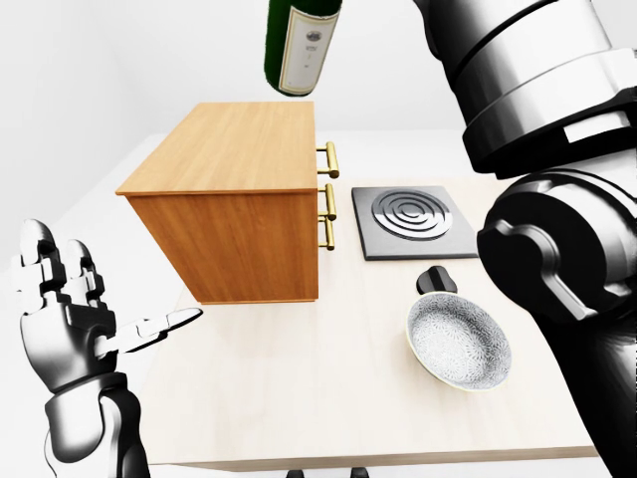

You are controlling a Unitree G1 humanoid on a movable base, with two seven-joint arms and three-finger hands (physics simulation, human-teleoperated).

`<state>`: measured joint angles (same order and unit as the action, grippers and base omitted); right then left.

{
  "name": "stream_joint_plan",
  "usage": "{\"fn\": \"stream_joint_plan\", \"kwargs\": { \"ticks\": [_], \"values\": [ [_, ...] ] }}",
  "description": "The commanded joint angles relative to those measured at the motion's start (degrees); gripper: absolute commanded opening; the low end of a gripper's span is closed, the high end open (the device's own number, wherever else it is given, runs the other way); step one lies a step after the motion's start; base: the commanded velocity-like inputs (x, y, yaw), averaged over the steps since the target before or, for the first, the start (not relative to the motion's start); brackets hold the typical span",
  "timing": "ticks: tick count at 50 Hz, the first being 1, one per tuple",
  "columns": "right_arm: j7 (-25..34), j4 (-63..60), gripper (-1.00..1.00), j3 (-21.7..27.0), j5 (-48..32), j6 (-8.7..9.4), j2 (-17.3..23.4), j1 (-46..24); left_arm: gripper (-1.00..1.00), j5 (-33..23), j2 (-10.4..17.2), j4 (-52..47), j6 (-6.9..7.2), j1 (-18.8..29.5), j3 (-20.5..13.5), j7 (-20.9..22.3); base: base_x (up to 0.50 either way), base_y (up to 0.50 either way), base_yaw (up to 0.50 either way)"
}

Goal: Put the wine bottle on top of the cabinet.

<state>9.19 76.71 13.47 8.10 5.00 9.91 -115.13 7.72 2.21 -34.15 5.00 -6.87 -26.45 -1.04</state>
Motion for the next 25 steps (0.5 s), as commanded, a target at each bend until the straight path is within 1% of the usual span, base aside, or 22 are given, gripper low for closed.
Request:
{"fn": "stream_joint_plan", "kwargs": {
  "ticks": [1, 25],
  "values": [
    [-3.28, -1.13, -0.9, 0.45, 0.62, 0.0, -0.69, 0.76, 1.0, -0.05, 0.04, 0.24, 0.0, 0.02, 0.0, 0.01, 0.0, 0.0, 0.0],
    [-1.19, -1.2, -0.9, -0.57, -1.02, 0.0, -2.35, 2.94, 1.0, 0.13, 0.0, -0.04, 0.0, -0.05, -0.45, 0.13, 0.0, 0.0, 0.0]
  ]
}}
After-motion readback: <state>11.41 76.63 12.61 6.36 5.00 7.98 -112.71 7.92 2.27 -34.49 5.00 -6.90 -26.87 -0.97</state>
